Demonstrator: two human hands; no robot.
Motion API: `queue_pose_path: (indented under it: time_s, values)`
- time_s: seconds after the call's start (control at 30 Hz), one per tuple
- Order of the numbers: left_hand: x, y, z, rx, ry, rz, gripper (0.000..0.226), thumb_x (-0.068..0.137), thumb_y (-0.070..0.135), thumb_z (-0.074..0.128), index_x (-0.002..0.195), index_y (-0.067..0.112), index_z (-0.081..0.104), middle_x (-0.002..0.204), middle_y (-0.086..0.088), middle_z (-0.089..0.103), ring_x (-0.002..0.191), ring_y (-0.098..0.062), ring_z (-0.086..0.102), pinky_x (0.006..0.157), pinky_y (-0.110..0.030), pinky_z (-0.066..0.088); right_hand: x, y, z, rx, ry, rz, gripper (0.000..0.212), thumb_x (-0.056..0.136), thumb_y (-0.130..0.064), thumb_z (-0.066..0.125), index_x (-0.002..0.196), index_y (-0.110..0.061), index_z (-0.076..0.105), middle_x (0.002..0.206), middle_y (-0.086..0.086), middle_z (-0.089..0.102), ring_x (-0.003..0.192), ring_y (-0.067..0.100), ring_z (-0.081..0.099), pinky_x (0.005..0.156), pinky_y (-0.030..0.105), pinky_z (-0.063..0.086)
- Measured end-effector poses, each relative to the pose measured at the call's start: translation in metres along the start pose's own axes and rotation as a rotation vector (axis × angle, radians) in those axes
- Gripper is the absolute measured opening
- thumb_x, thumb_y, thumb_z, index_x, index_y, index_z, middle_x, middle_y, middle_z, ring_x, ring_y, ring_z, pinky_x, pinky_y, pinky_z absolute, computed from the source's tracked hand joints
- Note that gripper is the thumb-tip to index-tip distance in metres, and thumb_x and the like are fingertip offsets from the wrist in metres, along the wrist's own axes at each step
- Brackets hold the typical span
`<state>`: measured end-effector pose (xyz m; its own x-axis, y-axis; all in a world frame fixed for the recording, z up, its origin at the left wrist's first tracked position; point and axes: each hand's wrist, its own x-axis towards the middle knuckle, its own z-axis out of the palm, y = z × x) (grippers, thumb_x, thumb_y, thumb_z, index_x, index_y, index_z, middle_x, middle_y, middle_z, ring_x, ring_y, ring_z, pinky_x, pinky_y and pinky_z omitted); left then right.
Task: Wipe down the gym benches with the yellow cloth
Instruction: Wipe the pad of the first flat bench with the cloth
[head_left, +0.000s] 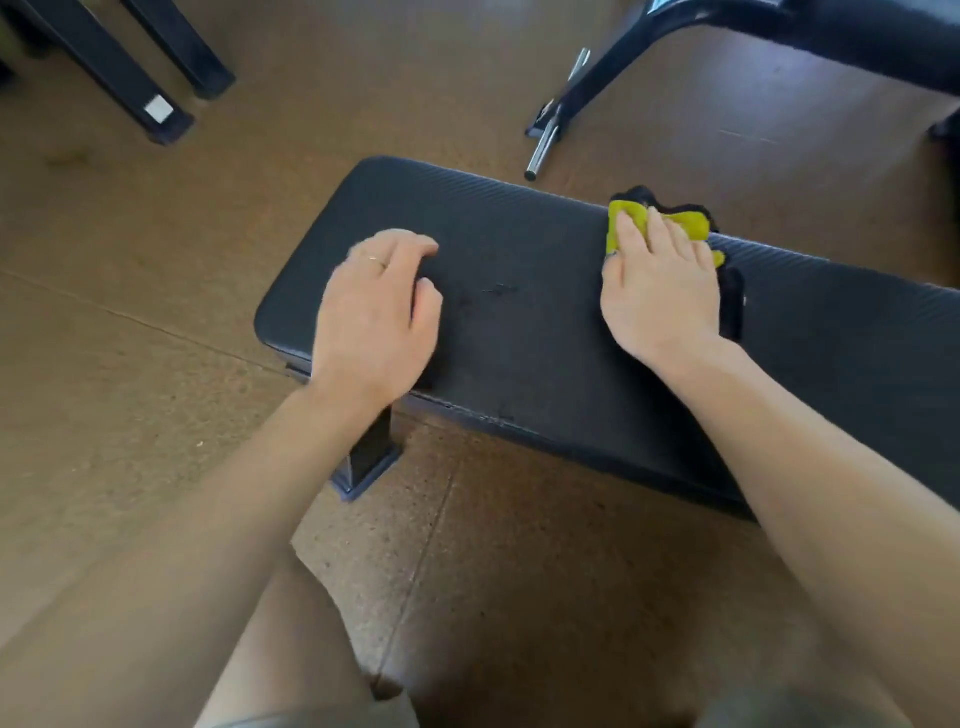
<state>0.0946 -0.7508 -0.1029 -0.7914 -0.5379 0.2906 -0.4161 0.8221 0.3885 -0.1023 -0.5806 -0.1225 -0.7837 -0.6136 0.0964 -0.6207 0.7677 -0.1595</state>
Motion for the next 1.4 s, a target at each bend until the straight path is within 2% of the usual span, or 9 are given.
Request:
queue_pose_path:
  time_s: [0.1,0.23,0.33,0.47,0.57,0.83,1.07,1.2,1.4]
  values:
    - [0.018,-0.057,-0.015,0.068,-0.045,-0.234,0.050,0.101,0.027,0.034,0.148,0.012,0.044,0.153,-0.011,0.043,0.138,-0.035,0.042,0.116,-0.051,0.032,-0.034,-0.082,0.009,-0.019,0.026,-0.100,0.065,0.096,-0.039,0.019,0.153,-0.016,0.042,0.158,0.013,0.041,0.140,0.034,0.041,0.115,0.049,0.030]
    - [0.021,-0.071,-0.023,-0.024,-0.199,-0.454,0.052,0.105,0.032,0.027,0.156,0.024,0.027,0.159,-0.006,0.033,0.128,-0.034,0.051,0.103,-0.050,0.040,-0.080,-0.153,0.014,0.015,-0.023,-0.259,0.055,0.104,-0.036,0.026,0.156,-0.022,0.035,0.161,0.006,0.037,0.145,0.028,0.036,0.118,0.045,0.029]
    - [0.019,-0.071,-0.025,-0.028,-0.183,-0.449,0.054,0.105,0.031,0.024,0.158,0.024,0.024,0.159,-0.007,0.034,0.126,-0.034,0.052,0.099,-0.051,0.041,-0.104,-0.129,0.001,-0.014,-0.087,-0.300,0.052,0.107,-0.038,0.024,0.157,-0.026,0.031,0.164,0.001,0.033,0.148,0.024,0.033,0.120,0.044,0.029]
    - [0.019,-0.073,-0.022,-0.057,-0.153,-0.476,0.054,0.103,0.029,0.025,0.157,0.025,0.027,0.156,-0.005,0.037,0.125,-0.033,0.053,0.099,-0.052,0.038,-0.134,-0.077,-0.016,-0.072,-0.096,-0.103,0.052,0.109,-0.041,0.022,0.158,-0.029,0.031,0.165,-0.002,0.029,0.152,0.022,0.028,0.123,0.043,0.025]
    - [0.021,-0.076,-0.022,-0.093,-0.147,-0.465,0.053,0.103,0.028,0.026,0.156,0.025,0.028,0.156,-0.003,0.038,0.124,-0.031,0.053,0.098,-0.050,0.038,-0.133,-0.097,-0.014,-0.121,-0.074,-0.050,0.052,0.108,-0.036,0.026,0.157,-0.023,0.034,0.164,0.003,0.033,0.149,0.028,0.032,0.120,0.046,0.027]
    - [0.024,-0.088,-0.032,-0.301,-0.190,-0.491,0.050,0.107,0.030,0.023,0.157,0.029,0.031,0.161,0.001,0.033,0.135,-0.025,0.047,0.107,-0.043,0.035,-0.082,-0.205,0.012,-0.101,-0.059,-0.349,0.051,0.109,-0.037,0.028,0.158,-0.024,0.031,0.165,0.002,0.030,0.151,0.024,0.029,0.123,0.043,0.022]
    - [0.019,-0.106,-0.032,-0.522,-0.162,-0.456,0.048,0.106,0.024,0.027,0.151,0.031,0.042,0.155,0.009,0.040,0.133,-0.008,0.043,0.099,-0.026,0.029,-0.142,-0.119,-0.004,-0.275,-0.129,-0.578,0.057,0.108,-0.028,0.044,0.161,-0.024,0.023,0.168,0.007,0.019,0.153,0.031,0.025,0.122,0.051,0.025]
    - [0.021,-0.110,-0.026,-0.675,-0.127,-0.491,0.047,0.104,0.021,0.028,0.145,0.031,0.049,0.149,0.011,0.047,0.126,-0.001,0.044,0.100,-0.020,0.035,-0.105,-0.134,0.001,-0.341,-0.162,-0.775,0.065,0.106,-0.023,0.049,0.162,-0.025,0.016,0.169,0.009,0.013,0.155,0.033,0.018,0.124,0.051,0.021]
    - [0.026,-0.115,-0.023,-0.853,-0.115,-0.610,0.045,0.095,0.033,0.028,0.129,0.039,0.057,0.133,0.012,0.058,0.121,-0.009,0.056,0.106,-0.043,0.048,-0.060,-0.191,0.015,-0.241,-0.103,-0.904,0.053,0.109,-0.031,0.041,0.160,-0.026,0.026,0.167,0.008,0.023,0.154,0.030,0.021,0.126,0.049,0.018]
